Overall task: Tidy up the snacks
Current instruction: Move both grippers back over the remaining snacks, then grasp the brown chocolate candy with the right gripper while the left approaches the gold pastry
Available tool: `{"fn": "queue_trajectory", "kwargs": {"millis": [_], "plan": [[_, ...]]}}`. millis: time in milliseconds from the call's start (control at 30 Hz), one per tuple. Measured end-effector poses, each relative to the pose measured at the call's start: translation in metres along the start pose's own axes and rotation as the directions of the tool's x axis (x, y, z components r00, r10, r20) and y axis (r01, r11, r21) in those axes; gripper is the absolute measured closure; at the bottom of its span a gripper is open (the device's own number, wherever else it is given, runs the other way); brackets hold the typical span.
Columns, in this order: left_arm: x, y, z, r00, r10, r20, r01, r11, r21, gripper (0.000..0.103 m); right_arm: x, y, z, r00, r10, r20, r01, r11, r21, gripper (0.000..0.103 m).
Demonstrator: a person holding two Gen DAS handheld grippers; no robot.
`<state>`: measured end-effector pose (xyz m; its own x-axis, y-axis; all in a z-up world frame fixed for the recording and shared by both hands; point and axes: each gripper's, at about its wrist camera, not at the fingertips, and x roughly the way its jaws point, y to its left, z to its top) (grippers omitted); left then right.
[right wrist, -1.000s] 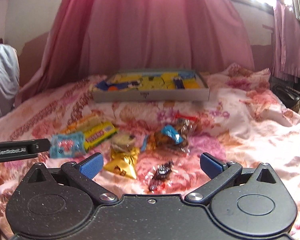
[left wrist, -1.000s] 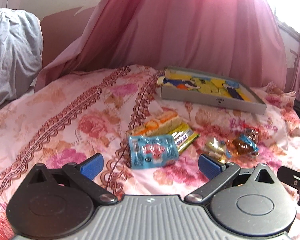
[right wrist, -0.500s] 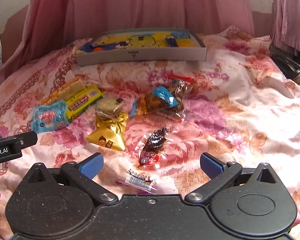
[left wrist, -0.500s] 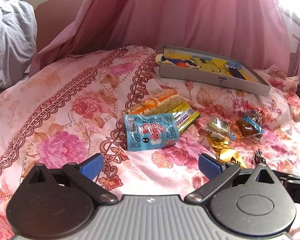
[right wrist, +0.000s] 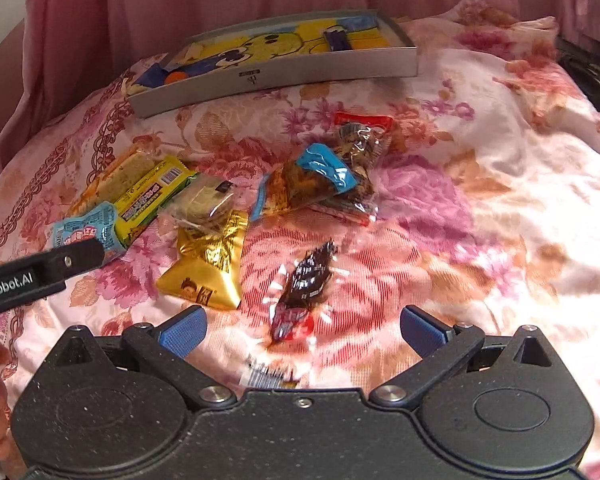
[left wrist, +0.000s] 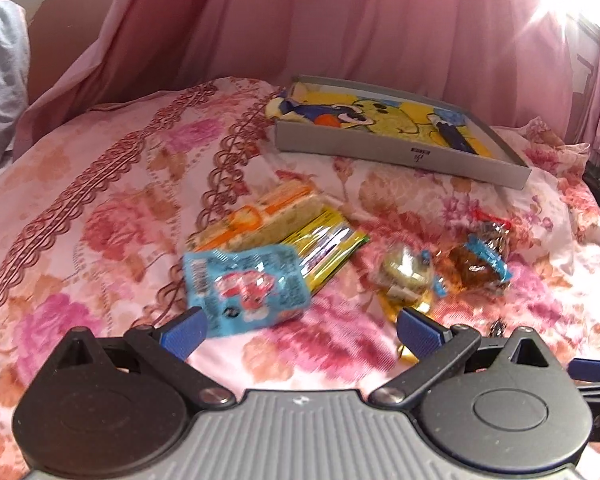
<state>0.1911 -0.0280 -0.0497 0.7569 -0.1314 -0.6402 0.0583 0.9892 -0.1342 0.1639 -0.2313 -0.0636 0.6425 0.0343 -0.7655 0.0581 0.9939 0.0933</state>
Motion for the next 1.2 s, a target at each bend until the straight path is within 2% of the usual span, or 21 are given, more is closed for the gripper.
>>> {"fn": "queue_trajectory", "kwargs": {"millis": [67,133,233,467,567,633,733,800,867,933,1200], "plan": [[0.005,-0.005,0.005,1.0,-0.017,-0.002,0.017,1.0,-0.001,0.0,0.005,-0.002,0.006,1.0,0.016,-0.006,-0.017,0.999,-0.038,0.004],[0.01,-0.009,0.01,0.999,-0.033,-0.009,0.033,0.999,0.001,0.0,0.011,-0.001,0.01,1.0,0.017,-0.016,-0.018,0.996,-0.087,0.011],[0.019,-0.014,0.015,0.998,-0.054,-0.021,0.054,0.999,-0.004,0.0,0.029,0.002,0.014,0.997,0.028,-0.07,-0.039,0.985,-0.169,0.02],[0.036,-0.022,0.016,0.99,-0.111,-0.082,0.109,0.994,-0.024,0.0,0.046,0.002,0.013,0.991,0.071,-0.118,-0.101,0.955,-0.277,0.021],[0.04,-0.025,0.012,0.982,-0.16,-0.099,0.159,0.987,-0.015,0.0,0.043,-0.004,0.011,0.989,0.089,-0.116,-0.122,0.94,-0.319,0.027],[0.045,-0.028,0.01,0.977,-0.18,-0.115,0.181,0.983,-0.007,0.0,0.04,-0.012,0.009,0.991,0.09,-0.104,-0.119,0.94,-0.319,0.04],[0.054,-0.035,0.007,0.972,-0.198,-0.131,0.201,0.98,0.01,0.001,0.036,-0.02,0.01,0.993,0.081,-0.082,-0.101,0.953,-0.285,0.053],[0.06,-0.041,0.006,0.968,-0.21,-0.137,0.215,0.976,0.019,0.002,0.037,-0.024,0.011,0.994,0.079,-0.071,-0.094,0.964,-0.249,0.053],[0.067,-0.046,0.005,0.96,-0.236,-0.15,0.24,0.971,0.013,0.01,0.039,-0.026,0.013,0.994,0.079,-0.069,-0.093,0.968,-0.234,0.054],[0.074,-0.05,0.004,0.954,-0.254,-0.16,0.257,0.966,-0.004,0.012,0.04,-0.026,0.014,0.995,0.078,-0.065,-0.091,0.969,-0.229,0.054],[0.084,-0.054,0.004,0.955,-0.233,-0.182,0.24,0.971,0.014,0.021,0.04,-0.026,0.017,0.996,0.069,-0.057,-0.081,0.967,-0.243,0.053]]}}
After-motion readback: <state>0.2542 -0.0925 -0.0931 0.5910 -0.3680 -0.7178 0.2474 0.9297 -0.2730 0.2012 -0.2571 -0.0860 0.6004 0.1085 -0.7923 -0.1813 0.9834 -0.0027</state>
